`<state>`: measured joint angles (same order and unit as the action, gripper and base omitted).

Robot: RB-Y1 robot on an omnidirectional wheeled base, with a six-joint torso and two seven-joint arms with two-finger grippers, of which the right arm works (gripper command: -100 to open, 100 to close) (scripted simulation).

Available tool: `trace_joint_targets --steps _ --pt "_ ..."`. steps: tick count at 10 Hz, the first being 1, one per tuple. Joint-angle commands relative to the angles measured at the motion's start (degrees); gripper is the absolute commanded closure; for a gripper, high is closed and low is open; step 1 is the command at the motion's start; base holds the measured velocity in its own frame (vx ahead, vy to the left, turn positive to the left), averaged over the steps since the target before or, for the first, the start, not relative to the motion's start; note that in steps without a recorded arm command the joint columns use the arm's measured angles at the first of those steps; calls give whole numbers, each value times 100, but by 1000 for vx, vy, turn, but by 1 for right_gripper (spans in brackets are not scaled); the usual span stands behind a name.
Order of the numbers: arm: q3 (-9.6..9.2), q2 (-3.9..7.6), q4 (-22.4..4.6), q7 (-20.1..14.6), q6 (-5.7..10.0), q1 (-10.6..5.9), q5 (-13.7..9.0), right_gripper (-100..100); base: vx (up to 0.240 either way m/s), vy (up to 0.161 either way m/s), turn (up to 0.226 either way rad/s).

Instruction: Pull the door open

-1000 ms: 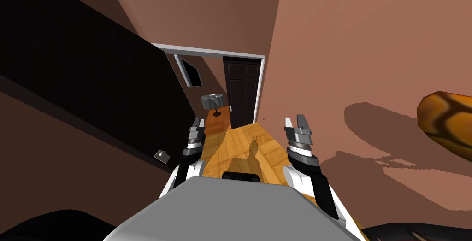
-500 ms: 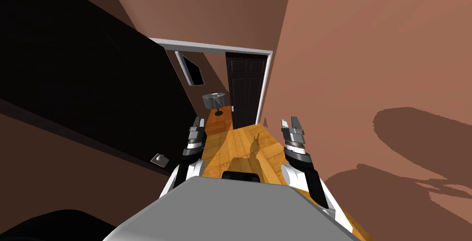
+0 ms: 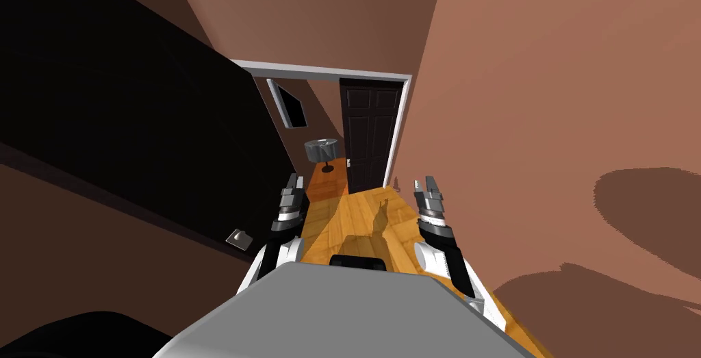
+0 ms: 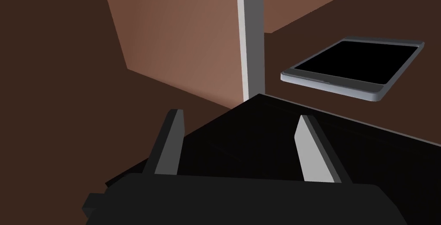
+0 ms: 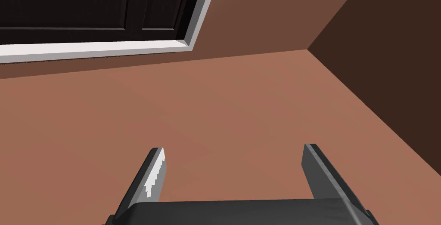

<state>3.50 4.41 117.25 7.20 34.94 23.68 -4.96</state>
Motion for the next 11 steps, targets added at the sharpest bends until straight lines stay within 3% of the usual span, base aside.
trace_joint_targets --steps 1,11 --pt "15 20 -185 -24 -4 -82 -13 -100 100 25 86" --pt "93 123 -1695 -166 208 -671 -82 -100 101 22 91"
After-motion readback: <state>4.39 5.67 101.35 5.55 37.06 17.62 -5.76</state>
